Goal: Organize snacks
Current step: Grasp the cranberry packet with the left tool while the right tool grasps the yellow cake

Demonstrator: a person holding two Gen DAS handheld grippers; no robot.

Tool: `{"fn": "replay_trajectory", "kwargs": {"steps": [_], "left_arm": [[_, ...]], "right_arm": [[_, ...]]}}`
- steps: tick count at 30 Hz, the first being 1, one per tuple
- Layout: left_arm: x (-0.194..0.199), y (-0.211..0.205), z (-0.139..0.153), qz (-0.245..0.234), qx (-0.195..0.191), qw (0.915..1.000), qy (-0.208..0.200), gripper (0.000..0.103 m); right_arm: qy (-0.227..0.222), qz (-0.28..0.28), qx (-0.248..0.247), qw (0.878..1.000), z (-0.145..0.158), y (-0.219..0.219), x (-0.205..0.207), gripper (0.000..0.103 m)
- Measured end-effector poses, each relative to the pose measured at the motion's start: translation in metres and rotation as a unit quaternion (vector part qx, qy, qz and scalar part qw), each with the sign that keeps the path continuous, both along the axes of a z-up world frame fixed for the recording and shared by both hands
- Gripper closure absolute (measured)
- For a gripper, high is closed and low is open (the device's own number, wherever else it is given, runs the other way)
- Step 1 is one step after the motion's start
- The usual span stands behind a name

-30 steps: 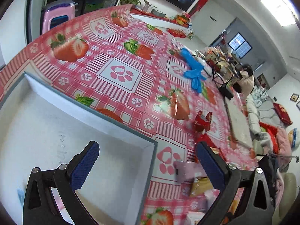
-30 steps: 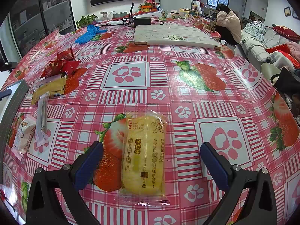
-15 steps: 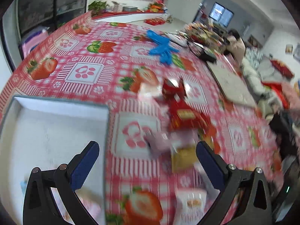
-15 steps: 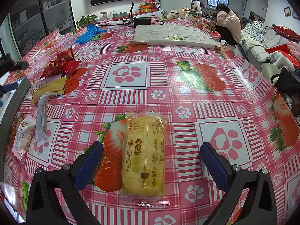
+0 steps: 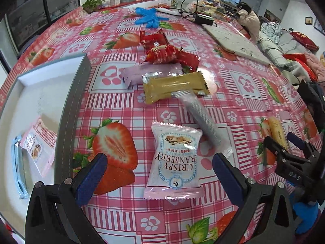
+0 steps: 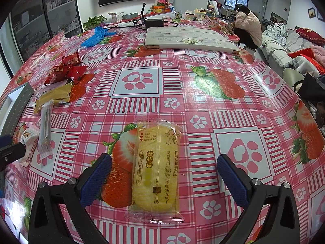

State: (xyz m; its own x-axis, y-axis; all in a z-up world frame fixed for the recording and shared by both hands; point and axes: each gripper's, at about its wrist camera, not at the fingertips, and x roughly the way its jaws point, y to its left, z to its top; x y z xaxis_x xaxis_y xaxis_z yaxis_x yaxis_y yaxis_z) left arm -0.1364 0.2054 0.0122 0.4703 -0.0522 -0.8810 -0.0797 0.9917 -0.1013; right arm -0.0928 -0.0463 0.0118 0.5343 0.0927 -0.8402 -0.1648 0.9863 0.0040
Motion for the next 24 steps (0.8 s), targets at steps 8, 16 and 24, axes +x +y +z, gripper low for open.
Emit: {"fn": "replay_trajectory", "kwargs": {"steps": [8,16,24], "left_arm": [[0.005,-0.020,-0.011,-0.008,0.047,0.9988,0.005,0.013],[0.001,-0.019,0.001,-0.010,0.012,0.9999,-0.003,0.062],[-0.027,-0.006,0.032,-0.005,-0.023,0.9990,-0.038,0.062]], "right_arm": [[0.021,0.012,-0.005,1.000,0.001,0.002,0.006,0.000],[0.083,0.042,-0.017,0.996,0.010,0.002,0.016,0.035],[0.107,0.067,0.048,0.991,0.023,-0.001,0.007,0.066]]}}
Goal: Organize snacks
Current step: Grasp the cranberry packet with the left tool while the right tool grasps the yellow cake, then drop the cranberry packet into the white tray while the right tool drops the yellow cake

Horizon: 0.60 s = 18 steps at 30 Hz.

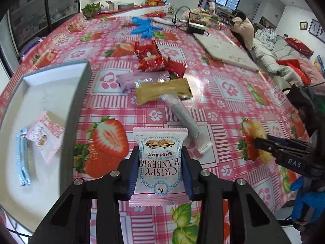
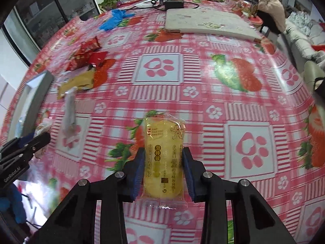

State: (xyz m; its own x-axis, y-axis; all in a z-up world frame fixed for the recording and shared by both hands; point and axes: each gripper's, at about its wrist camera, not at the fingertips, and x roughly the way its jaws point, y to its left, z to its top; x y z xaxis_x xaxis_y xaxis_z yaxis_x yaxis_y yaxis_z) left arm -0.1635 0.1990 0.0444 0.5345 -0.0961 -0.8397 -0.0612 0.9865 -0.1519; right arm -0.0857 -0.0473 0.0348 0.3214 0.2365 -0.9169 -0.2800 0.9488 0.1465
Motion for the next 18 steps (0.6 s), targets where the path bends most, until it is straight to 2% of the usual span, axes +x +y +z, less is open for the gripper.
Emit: {"fn": "replay_trajectory", "kwargs": {"steps": [4,10,13,18], "left_arm": [[-0.017,0.025,0.026,0.019,-0.027,0.9991,-0.027,0.062],[-0.041,0.082,0.052,0.074,-0.010,0.9955,-0.058,0.062],[-0.052,0.114,0.049,0.111,0.008,0.9919,-0.060,0.062],[-0.068,0.161,0.026,0.168,0.007,0.9853,-0.030,0.062]], "right_arm": [[-0.001,0.022,0.039,0.999,0.019,0.023,-0.006,0.066],[-0.010,0.098,0.088,0.991,0.057,0.099,-0.009,0.066],[-0.004,0.142,0.113,0.984,0.069,0.147,-0.013,0.065],[0.001,0.210,0.120,0.970,0.071,0.230,-0.026,0.065]]}}
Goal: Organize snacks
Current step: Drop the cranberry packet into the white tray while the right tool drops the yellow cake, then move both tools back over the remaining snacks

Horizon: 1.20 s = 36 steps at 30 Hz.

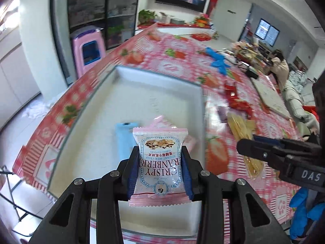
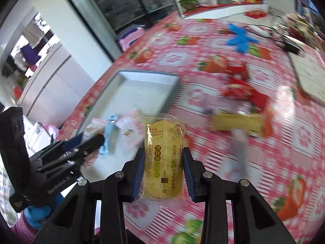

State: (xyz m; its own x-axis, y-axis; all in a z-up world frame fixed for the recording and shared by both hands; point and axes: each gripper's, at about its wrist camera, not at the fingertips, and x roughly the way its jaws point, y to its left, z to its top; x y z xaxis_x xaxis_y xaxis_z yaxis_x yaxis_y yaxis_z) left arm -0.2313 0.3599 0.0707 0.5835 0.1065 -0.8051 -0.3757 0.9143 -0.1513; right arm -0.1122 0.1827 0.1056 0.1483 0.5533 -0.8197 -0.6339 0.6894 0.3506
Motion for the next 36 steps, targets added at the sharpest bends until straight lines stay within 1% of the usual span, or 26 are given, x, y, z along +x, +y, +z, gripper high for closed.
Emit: {"fn": "replay_trajectory", "kwargs": {"steps": [2,5,7,8,9,10,11,12,13,16,18,20,21,23,24,26,27,28,30,31,32,33,35,36], "left_arm": [[-0.004,0.009,-0.007,0.011,-0.002,0.9999,0.007,0.062],[-0.010,0.022,-0.017,0.026,-0.016,0.9995,0.012,0.061],[-0.014,0.025,-0.021,0.035,-0.015,0.9992,0.011,0.050],[-0.016,0.025,-0.022,0.037,-0.012,0.9992,0.005,0.036],[-0.019,0.025,-0.020,0.040,-0.009,0.9992,-0.003,0.024],[-0.022,0.024,-0.018,0.044,-0.003,0.9989,-0.017,0.022],[-0.026,0.022,-0.014,0.045,0.002,0.9985,-0.032,0.021],[-0.027,0.018,-0.012,0.041,0.005,0.9982,-0.043,0.021],[-0.027,0.013,-0.009,0.033,0.009,0.9981,-0.051,0.021],[-0.018,-0.013,0.002,-0.007,0.028,0.9967,-0.075,0.019],[-0.008,-0.041,0.009,-0.048,0.049,0.9935,-0.091,0.015],[0.006,-0.075,0.011,-0.095,0.067,0.9883,-0.099,0.013],[0.013,-0.096,0.010,-0.122,0.076,0.9844,-0.101,0.011],[0.027,-0.124,0.004,-0.153,0.092,0.9789,-0.100,0.009],[0.036,-0.140,-0.003,-0.163,0.102,0.9770,-0.093,0.009],[0.052,-0.161,-0.016,-0.178,0.114,0.9748,-0.071,0.009],[0.059,-0.170,-0.023,-0.188,0.122,0.9727,-0.061,0.009],[0.065,-0.177,-0.030,-0.194,0.130,0.9708,-0.054,0.009],[0.074,-0.185,-0.043,-0.200,0.145,0.9683,-0.040,0.009],[0.075,-0.188,-0.047,-0.201,0.148,0.9676,-0.036,0.009],[0.078,-0.189,-0.051,-0.202,0.151,0.9671,-0.033,0.009],[0.080,-0.191,-0.055,-0.203,0.160,0.9656,-0.031,0.009],[0.083,-0.193,-0.062,-0.208,0.172,0.9625,-0.026,0.009],[0.085,-0.195,-0.068,-0.215,0.175,0.9608,-0.015,0.009]], "right_arm": [[0.007,0.025,0.000,1.000,-0.004,0.035,-0.004,0.065],[0.011,0.045,0.000,0.999,-0.005,0.070,-0.005,0.065],[0.011,0.058,-0.002,0.998,-0.007,0.093,-0.003,0.065],[0.011,0.063,-0.002,0.998,-0.007,0.099,-0.003,0.065],[0.013,0.071,0.003,0.997,-0.008,0.104,-0.002,0.060],[0.015,0.071,-0.001,0.997,-0.010,0.104,-0.001,0.042],[0.012,0.066,-0.004,0.998,-0.011,0.104,0.001,0.030],[0.007,0.058,-0.005,0.998,-0.011,0.102,0.003,0.012],[0.000,0.044,-0.003,0.999,-0.010,0.091,0.006,0.010],[-0.015,0.001,0.002,1.000,-0.012,0.059,0.019,0.009],[-0.026,-0.036,0.005,0.999,-0.014,0.031,0.028,0.009],[-0.028,-0.098,0.016,0.995,-0.021,-0.013,0.040,0.009],[-0.026,-0.131,0.020,0.991,-0.025,-0.034,0.045,0.001],[-0.020,-0.212,0.031,0.977,-0.035,-0.084,0.056,0.000],[-0.012,-0.248,0.035,0.968,-0.041,-0.107,0.061,0.000],[0.012,-0.324,0.039,0.945,-0.057,-0.154,0.071,0.000],[0.019,-0.362,0.032,0.932,-0.065,-0.178,0.074,0.000],[0.020,-0.385,0.020,0.922,-0.071,-0.191,0.078,0.000],[0.016,-0.419,-0.008,0.908,-0.083,-0.216,0.084,0.000],[0.015,-0.430,-0.019,0.903,-0.086,-0.225,0.086,0.000],[0.009,-0.436,-0.027,0.900,-0.088,-0.229,0.086,0.000],[-0.011,-0.442,-0.040,0.896,-0.087,-0.232,0.085,0.000],[-0.025,-0.442,-0.048,0.895,-0.088,-0.235,0.086,0.000],[-0.035,-0.440,-0.051,0.896,-0.088,-0.233,0.085,0.000]]}}
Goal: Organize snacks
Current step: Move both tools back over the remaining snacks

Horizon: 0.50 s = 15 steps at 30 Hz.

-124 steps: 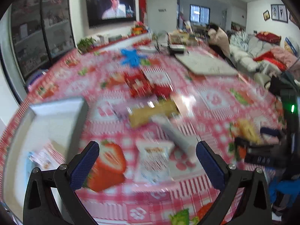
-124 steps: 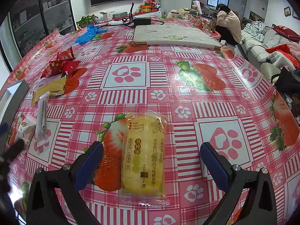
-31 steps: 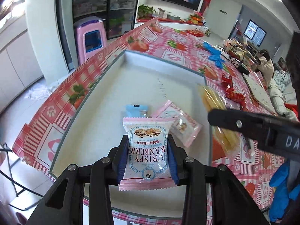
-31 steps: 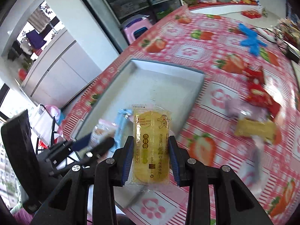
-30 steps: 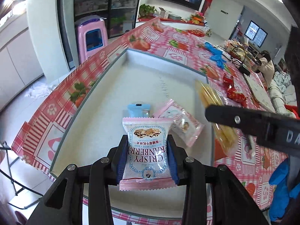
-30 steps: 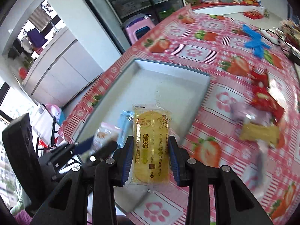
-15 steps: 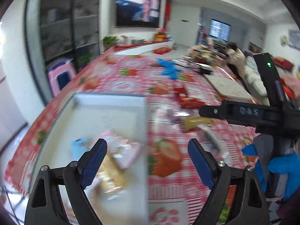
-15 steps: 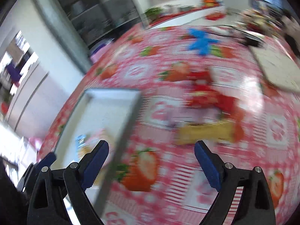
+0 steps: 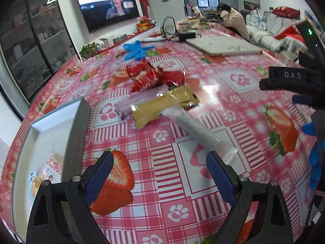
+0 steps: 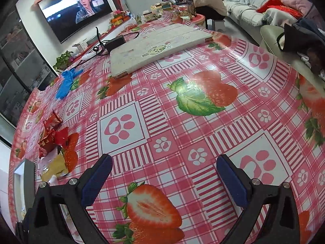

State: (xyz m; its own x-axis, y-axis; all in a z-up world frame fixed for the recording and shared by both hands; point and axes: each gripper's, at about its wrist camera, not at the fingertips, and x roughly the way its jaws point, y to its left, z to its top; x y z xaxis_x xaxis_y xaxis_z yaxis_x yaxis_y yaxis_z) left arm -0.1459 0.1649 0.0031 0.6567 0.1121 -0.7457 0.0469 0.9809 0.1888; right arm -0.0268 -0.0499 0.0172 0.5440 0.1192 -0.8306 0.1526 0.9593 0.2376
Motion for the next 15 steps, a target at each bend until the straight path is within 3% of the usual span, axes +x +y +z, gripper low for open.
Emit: {"fn": "replay_trajectory", "kwargs": {"steps": [3,6,9,15], "left_arm": [[0.000,-0.001,-0.003,0.000,-0.010,0.9999,0.000,0.000],[0.004,0.006,-0.006,-0.001,-0.035,0.9993,0.013,0.000],[0.011,0.024,-0.010,0.012,-0.101,0.9941,0.036,0.000],[0.009,0.018,-0.010,0.024,-0.093,0.9948,0.034,0.000]], "right_arm": [[-0.012,0.014,-0.060,0.998,-0.007,0.018,-0.004,0.000],[0.009,0.022,-0.120,0.992,-0.015,0.032,0.001,0.000],[0.004,0.030,-0.117,0.993,-0.016,0.033,0.001,0.000],[0.004,0.030,-0.117,0.993,-0.017,0.031,0.001,0.000]]}}
